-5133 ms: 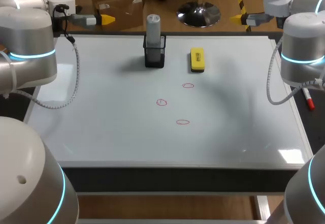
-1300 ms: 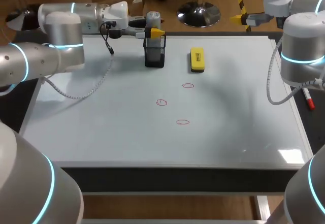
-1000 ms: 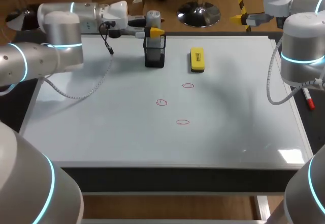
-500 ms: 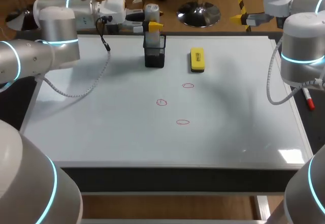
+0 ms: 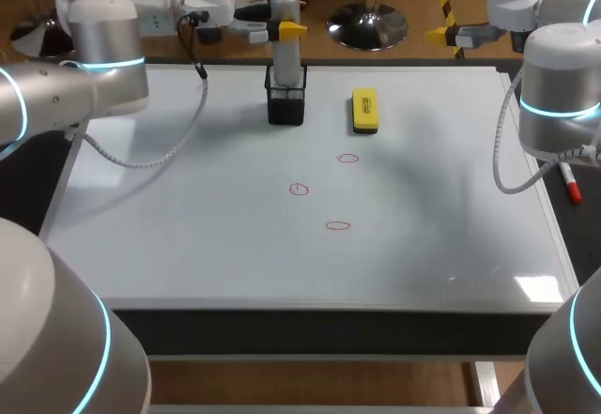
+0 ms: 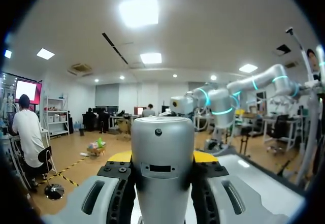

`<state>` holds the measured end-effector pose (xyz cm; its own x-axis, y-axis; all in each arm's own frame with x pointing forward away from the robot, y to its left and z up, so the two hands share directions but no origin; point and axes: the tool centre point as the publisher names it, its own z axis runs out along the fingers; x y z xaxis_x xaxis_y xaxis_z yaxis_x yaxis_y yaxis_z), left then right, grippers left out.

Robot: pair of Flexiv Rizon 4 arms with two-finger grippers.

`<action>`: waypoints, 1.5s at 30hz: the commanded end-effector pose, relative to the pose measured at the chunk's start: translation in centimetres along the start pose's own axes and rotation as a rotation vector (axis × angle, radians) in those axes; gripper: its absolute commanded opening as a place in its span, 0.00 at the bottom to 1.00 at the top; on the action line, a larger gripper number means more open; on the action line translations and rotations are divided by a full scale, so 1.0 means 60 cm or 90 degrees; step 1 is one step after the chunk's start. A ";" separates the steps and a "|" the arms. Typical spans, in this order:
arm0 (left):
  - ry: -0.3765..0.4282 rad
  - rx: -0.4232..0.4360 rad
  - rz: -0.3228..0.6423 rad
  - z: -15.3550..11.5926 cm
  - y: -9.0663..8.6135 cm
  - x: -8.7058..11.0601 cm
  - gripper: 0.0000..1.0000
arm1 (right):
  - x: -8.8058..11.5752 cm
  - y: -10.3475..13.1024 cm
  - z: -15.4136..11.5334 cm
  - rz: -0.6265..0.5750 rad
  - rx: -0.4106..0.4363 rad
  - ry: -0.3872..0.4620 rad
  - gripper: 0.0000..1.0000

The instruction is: Pick up the inspection probe, press it on each red-marked spot on the whiteboard one by one, put down the probe, pick up the eraser, and wipe off all the red marks.

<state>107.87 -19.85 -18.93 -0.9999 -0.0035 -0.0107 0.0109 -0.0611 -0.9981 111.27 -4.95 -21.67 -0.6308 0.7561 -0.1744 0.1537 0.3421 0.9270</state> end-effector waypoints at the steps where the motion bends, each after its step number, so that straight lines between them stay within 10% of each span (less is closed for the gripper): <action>1: -0.012 -0.006 0.003 0.001 -0.025 0.009 0.00 | -0.001 0.000 0.001 0.000 0.001 0.001 1.00; 18: 0.017 0.003 0.026 -0.084 -0.078 0.033 0.00 | -0.001 0.000 0.001 0.000 0.001 0.001 1.00; 45: -0.034 -0.028 0.020 -0.271 -0.008 -0.005 0.00 | -0.001 0.000 0.001 0.000 0.001 0.001 1.00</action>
<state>108.00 -4.18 -18.94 -0.9971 -0.0658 -0.0387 0.0392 -0.0074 -0.9992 111.27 -4.96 -21.67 -0.6307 0.7561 -0.1745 0.1538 0.3421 0.9270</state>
